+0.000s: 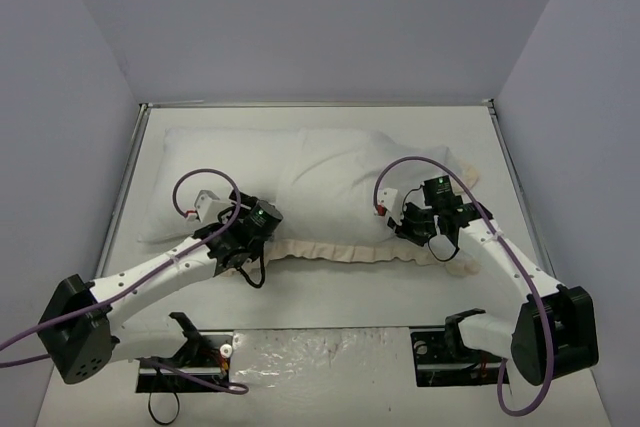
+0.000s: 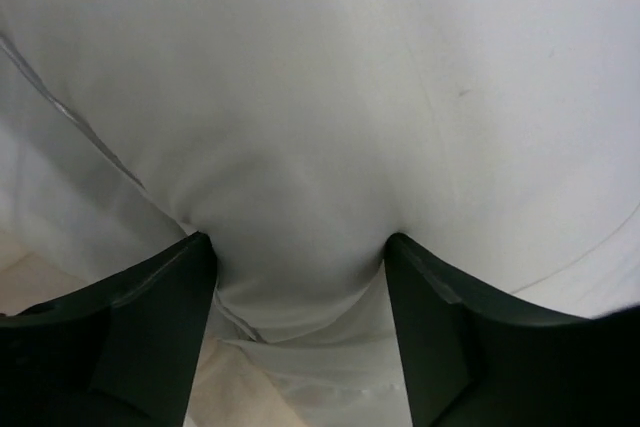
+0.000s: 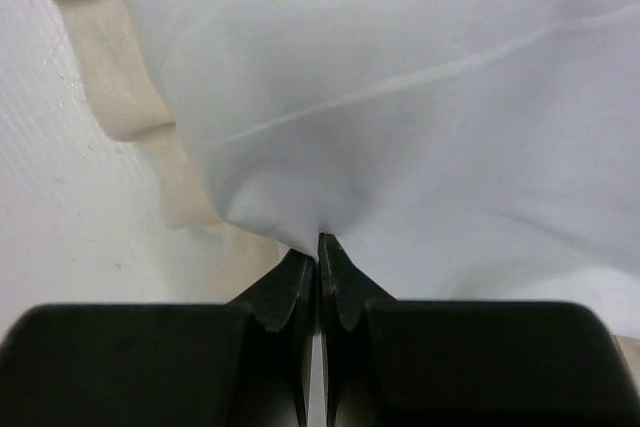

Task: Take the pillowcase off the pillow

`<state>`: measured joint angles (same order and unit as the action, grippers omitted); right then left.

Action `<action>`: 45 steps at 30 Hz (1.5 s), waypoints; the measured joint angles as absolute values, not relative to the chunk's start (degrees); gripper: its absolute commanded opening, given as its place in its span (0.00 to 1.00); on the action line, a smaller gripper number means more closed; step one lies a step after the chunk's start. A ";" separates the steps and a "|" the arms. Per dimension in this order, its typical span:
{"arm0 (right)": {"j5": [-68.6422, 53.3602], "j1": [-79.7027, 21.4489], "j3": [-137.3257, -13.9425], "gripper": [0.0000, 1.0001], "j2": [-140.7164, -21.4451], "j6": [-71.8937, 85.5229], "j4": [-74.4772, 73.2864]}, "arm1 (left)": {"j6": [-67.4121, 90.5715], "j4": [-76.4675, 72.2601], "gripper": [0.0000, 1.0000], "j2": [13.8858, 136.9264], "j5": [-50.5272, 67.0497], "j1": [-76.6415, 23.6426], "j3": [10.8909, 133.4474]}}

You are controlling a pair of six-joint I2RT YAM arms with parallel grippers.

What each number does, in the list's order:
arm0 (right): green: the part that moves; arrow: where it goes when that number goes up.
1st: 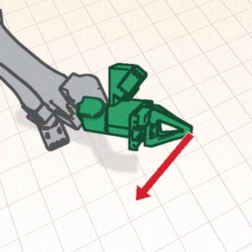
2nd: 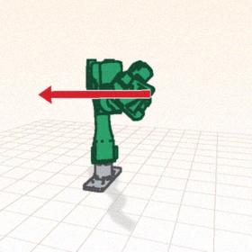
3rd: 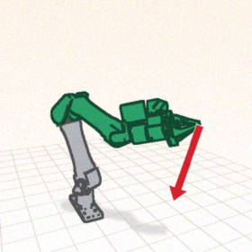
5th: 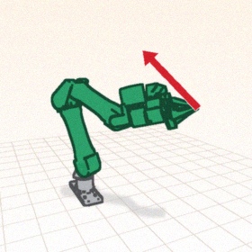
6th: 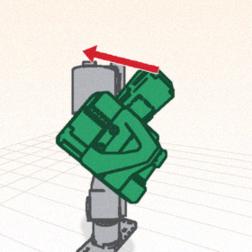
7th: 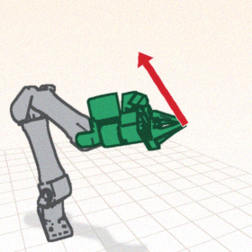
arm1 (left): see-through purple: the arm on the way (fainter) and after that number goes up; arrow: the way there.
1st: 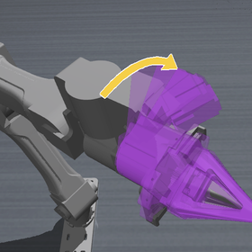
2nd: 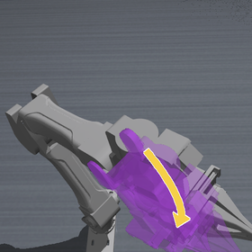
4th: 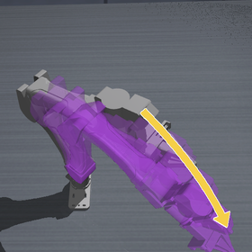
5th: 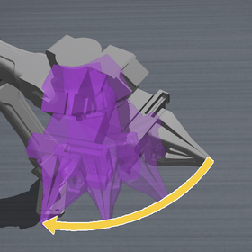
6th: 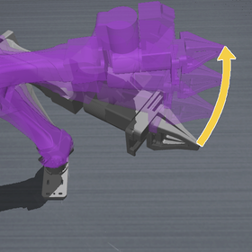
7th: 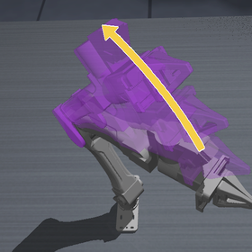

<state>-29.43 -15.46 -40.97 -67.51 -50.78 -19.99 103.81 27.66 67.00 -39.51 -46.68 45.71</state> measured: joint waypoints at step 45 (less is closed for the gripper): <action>-43.46 4.64 -56.95 1.00 -72.42 -58.06 -35.57 | 65.08 26.20 0.02 47.62 -27.33 -20.86 47.37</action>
<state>-43.46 4.64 -56.95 -72.42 -58.06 -35.57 65.08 26.20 47.62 -27.33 -20.86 47.37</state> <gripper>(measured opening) 0.895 0.065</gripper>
